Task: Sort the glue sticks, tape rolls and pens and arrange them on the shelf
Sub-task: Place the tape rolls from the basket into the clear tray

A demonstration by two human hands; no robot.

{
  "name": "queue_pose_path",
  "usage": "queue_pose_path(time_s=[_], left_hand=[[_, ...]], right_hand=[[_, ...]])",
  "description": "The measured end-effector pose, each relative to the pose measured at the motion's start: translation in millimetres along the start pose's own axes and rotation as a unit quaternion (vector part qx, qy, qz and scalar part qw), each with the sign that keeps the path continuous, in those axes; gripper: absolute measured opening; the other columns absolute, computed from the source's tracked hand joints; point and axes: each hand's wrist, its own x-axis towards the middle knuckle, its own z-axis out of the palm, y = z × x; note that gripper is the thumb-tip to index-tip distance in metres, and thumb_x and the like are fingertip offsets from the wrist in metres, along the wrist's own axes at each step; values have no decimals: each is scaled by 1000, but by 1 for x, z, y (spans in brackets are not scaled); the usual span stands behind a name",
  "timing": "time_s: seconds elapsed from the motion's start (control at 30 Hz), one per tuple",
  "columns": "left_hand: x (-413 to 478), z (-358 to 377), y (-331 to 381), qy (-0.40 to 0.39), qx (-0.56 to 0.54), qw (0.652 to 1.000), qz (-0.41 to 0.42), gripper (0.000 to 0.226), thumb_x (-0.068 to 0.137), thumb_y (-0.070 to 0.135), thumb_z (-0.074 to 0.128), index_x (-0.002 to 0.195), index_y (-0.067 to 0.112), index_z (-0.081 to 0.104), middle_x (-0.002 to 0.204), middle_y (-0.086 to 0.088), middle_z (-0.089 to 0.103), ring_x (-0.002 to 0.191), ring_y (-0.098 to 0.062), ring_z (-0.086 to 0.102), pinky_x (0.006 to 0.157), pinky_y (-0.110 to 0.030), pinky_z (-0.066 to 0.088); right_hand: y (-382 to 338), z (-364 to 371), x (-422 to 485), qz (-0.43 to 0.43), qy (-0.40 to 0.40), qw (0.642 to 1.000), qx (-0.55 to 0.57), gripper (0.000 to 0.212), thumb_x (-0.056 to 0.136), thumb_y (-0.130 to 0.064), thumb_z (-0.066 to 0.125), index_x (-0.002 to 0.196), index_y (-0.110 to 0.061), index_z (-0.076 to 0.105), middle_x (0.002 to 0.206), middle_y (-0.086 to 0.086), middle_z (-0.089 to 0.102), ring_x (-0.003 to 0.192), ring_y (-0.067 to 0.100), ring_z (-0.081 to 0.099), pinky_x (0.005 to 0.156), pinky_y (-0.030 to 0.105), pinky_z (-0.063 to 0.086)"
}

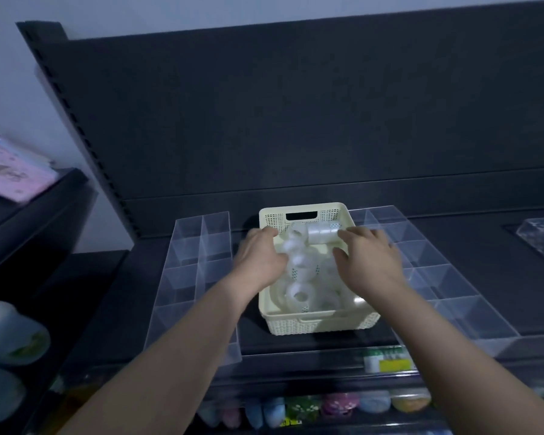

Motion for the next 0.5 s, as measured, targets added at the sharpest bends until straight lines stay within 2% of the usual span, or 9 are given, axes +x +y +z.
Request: queue_pose_path(time_s=[0.07, 0.13, 0.27, 0.33, 0.43, 0.5], left_hand=[[-1, 0, 7, 9, 5, 998, 63, 35, 85, 29, 68, 119, 31, 62, 132, 6, 55, 121, -17, 51, 98, -35, 45], [-2, 4, 15, -24, 30, 995, 96, 29, 78, 36, 75, 106, 31, 68, 121, 10, 60, 113, -13, 55, 92, -33, 47], [5, 17, 25, -57, 156, 980, 111, 51, 71, 41, 80, 116, 26, 62, 119, 3, 57, 110, -18, 53, 82, -30, 45], [9, 22, 26, -62, 201, 972, 107, 52, 72, 37, 80, 118, 23, 61, 116, 1, 60, 108, -21, 56, 79, -29, 45], [12, 21, 26, -47, 194, 975, 101, 24, 80, 25, 67, 102, 15, 66, 102, -4, 63, 97, -25, 60, 73, -31, 49], [16, 10, 26, -6, 144, 986, 83, 17, 83, 24, 59, 93, 12, 64, 93, -5, 64, 89, -25, 59, 68, -30, 47]], right_hand=[[0, 1, 6, -14, -10, 1000, 3, 33, 97, -27, 42, 126, -25, 57, 133, -1, 54, 125, 25, 42, 97, 40, 35], [-1, 1, 9, -17, -32, 999, 18, 33, 97, -25, 42, 125, -29, 59, 127, 2, 59, 124, 24, 43, 97, 40, 37], [-2, 0, 14, -21, -54, 998, 32, 35, 98, -23, 42, 128, -31, 57, 126, 7, 58, 124, 25, 44, 100, 41, 38], [0, 2, 16, -28, -50, 998, 39, 35, 97, -23, 42, 128, -31, 57, 126, 6, 59, 125, 25, 44, 101, 42, 40], [2, 4, 23, -39, -52, 997, 43, 37, 97, -22, 42, 129, -32, 57, 126, 4, 61, 123, 25, 46, 98, 39, 41], [2, 5, 30, -57, -54, 996, 41, 37, 97, -22, 43, 129, -33, 56, 126, 2, 62, 121, 25, 49, 95, 36, 42]])
